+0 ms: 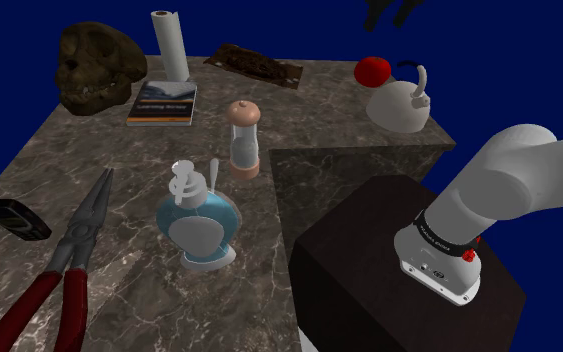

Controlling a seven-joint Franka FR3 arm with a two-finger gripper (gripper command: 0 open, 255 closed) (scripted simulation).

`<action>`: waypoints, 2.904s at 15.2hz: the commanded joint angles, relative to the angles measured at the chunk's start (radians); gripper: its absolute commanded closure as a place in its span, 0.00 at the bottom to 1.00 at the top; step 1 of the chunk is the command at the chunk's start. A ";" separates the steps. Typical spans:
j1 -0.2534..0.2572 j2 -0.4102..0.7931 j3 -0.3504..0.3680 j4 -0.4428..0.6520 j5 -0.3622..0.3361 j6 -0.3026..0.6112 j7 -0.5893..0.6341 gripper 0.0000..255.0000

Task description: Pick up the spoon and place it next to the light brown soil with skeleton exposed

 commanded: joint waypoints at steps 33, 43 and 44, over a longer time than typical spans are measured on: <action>0.082 0.757 0.548 0.078 0.269 0.567 0.868 0.00; 0.119 0.956 0.571 0.137 0.182 0.696 1.000 0.00; 0.124 0.974 0.570 0.133 0.171 0.716 1.008 0.00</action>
